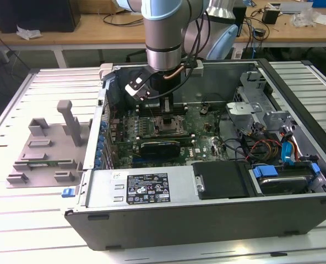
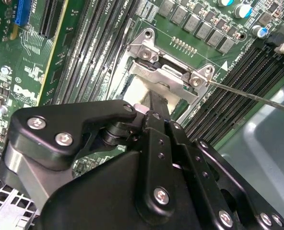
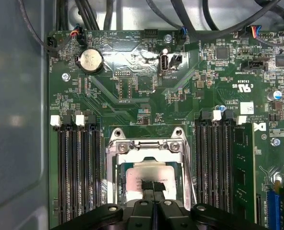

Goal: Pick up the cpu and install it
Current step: 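Close the cpu cover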

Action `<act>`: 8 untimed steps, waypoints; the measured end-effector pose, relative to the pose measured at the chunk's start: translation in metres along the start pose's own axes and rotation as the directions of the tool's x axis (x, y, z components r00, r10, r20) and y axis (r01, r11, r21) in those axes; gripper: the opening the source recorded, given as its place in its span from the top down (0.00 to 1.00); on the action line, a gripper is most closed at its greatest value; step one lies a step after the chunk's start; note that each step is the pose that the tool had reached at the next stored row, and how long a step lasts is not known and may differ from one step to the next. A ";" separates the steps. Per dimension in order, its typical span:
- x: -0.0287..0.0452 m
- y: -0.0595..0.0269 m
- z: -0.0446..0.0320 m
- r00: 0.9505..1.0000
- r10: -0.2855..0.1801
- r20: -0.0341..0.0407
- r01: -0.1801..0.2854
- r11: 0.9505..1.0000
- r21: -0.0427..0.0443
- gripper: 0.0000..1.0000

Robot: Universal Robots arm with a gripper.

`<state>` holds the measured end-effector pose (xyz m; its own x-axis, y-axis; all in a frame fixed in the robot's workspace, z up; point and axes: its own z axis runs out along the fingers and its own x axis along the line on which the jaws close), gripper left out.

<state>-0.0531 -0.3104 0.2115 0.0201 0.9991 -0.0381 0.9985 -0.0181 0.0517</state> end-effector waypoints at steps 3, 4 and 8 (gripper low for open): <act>0.0000 0.0002 -0.0002 1.000 -0.003 0.000 0.003 1.000 0.000 0.89; 0.0000 0.0005 -0.0009 1.000 -0.008 -0.001 0.008 1.000 0.000 0.89; -0.0001 0.0008 -0.0039 1.000 -0.020 0.000 0.020 1.000 -0.001 0.89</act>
<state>-0.0525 -0.3104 0.2154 0.0004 0.9992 -0.0393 0.9987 0.0016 0.0519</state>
